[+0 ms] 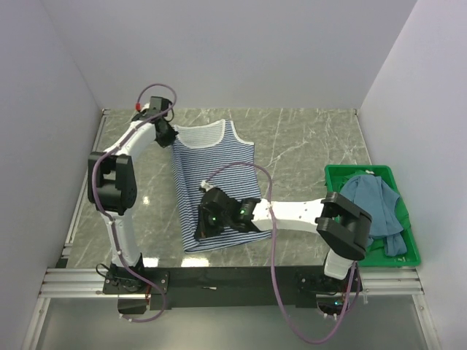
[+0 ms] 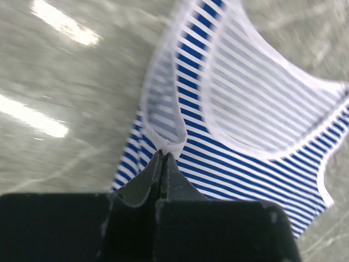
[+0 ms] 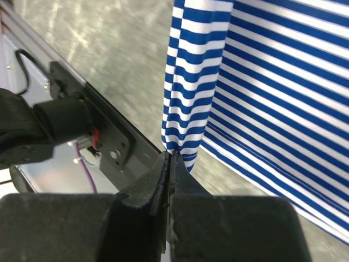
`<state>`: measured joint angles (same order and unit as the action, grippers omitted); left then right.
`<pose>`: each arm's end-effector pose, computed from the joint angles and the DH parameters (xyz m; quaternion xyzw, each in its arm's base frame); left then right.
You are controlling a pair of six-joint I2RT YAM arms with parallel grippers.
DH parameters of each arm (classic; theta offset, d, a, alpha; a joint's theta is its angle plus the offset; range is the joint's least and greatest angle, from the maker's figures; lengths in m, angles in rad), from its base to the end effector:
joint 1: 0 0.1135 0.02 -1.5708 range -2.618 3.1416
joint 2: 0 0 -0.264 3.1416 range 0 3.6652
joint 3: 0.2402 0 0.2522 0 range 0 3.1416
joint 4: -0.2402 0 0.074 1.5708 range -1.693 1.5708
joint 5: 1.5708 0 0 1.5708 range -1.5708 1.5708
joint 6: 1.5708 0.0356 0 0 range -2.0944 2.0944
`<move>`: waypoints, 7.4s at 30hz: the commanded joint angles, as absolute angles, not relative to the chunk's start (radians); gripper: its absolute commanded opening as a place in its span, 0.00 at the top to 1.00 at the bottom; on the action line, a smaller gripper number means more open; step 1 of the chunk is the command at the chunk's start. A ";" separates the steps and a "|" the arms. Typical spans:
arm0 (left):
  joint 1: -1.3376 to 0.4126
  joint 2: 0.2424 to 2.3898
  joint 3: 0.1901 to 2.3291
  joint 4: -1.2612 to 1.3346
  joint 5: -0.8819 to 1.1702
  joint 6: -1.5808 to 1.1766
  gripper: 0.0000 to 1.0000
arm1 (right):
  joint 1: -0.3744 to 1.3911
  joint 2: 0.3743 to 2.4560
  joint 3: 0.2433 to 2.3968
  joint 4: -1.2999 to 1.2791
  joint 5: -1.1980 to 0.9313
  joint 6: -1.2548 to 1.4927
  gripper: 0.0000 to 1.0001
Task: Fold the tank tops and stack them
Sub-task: Fold the tank top
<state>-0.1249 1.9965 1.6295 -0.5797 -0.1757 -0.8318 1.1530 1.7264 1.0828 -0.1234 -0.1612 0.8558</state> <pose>0.4402 -0.0490 0.2335 -0.3534 0.8801 -0.0667 0.3099 0.1455 0.3418 0.1996 -0.1670 0.9026 0.3688 0.1467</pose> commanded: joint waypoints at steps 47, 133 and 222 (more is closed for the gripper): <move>-0.344 2.100 1.769 -0.440 -0.089 -0.825 0.49 | 1.164 1.307 0.643 -0.119 0.156 1.094 0.55; -0.880 1.552 1.046 -0.270 -0.041 -1.022 0.57 | 0.341 2.336 1.911 -0.394 -0.046 0.451 0.55; -1.408 1.813 1.275 -0.557 -0.273 -1.042 1.00 | 0.213 1.822 1.235 -0.161 0.032 0.583 1.00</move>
<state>-1.3983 1.8977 1.2926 -0.5800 -0.2573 -1.0344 0.2272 1.8915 1.2057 -0.1505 -0.0193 0.6079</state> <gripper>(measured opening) 0.013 0.010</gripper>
